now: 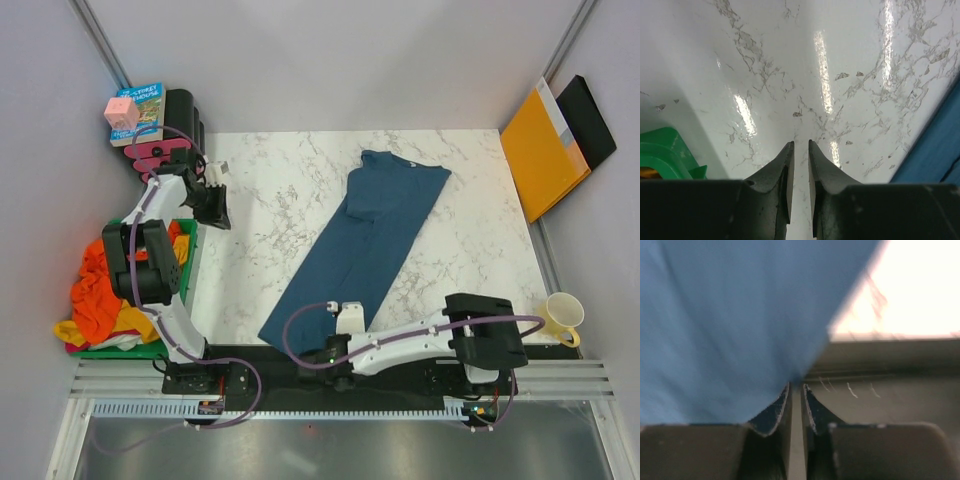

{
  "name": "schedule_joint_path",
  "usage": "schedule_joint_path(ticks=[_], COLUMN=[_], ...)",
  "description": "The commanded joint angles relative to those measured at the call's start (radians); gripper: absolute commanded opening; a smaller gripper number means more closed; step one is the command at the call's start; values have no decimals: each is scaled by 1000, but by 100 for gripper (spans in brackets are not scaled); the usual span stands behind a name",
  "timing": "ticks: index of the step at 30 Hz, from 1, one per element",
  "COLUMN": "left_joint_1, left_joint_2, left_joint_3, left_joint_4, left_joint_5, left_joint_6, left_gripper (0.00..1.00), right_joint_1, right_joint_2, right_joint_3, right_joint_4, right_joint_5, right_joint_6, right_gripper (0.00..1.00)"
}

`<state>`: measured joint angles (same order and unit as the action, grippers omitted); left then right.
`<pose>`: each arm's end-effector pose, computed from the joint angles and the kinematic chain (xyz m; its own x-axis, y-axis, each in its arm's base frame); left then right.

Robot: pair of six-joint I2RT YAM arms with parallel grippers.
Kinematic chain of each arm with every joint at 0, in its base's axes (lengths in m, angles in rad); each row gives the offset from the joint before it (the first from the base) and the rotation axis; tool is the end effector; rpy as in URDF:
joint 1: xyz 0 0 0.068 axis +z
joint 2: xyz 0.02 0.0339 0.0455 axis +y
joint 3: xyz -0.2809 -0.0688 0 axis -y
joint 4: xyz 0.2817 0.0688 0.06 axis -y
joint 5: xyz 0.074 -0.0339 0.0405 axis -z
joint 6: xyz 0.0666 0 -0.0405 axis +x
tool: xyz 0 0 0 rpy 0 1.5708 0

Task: Fold and stack the t-shirts
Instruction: Rotate the tshirt 90 degrees

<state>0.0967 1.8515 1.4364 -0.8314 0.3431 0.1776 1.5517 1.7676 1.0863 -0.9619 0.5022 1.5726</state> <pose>0.4235 0.0186 0.1951 -0.9258 0.0773 -0.3700 0.1822 0.9489 -0.2576 0.0382 0.3213 0.1261 -0.8770 -0.0163 -0.4802 0.0206 0.9972 -0.0715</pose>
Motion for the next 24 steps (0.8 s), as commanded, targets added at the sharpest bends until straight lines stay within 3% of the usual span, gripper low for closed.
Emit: schedule_joint_path(ticks=[1, 4, 5, 7, 9, 11, 14, 19, 24], left_joint_1=[8, 5, 6, -15, -47, -136, -277, -445, -508], left_joint_2=[-80, -83, -83, -78, -60, -25, 38, 237, 529], left_joint_3=[-13, -2, 7, 45, 107, 177, 287, 493, 895], left_joint_4=[9, 6, 8, 3, -5, -18, -60, -98, -228], left_joint_5=[43, 91, 106, 148, 154, 134, 90, 56, 69], left_joint_6=[88, 102, 99, 94, 88, 88, 109, 126, 137], left_gripper=[25, 25, 26, 28, 28, 29, 28, 29, 27], right_joint_1=[152, 96, 59, -68, -220, -397, -600, -700, -717], right_joint_2=[-57, -98, -111, -143, -178, -203, -188, -191, -240], right_joint_3=[90, 161, 243, 347, 480, 539, 596, 586, 528], right_joint_4=[-273, -242, -233, -198, -81, 13, 45, 37, 23], right_joint_5=[115, 321, 432, 524, 568, 532, 432, 429, 443], right_joint_6=[292, 261, 157, 43, -185, -412, -541, -724, -697], right_gripper=[31, 42, 45, 49, 50, 51, 51, 50, 50])
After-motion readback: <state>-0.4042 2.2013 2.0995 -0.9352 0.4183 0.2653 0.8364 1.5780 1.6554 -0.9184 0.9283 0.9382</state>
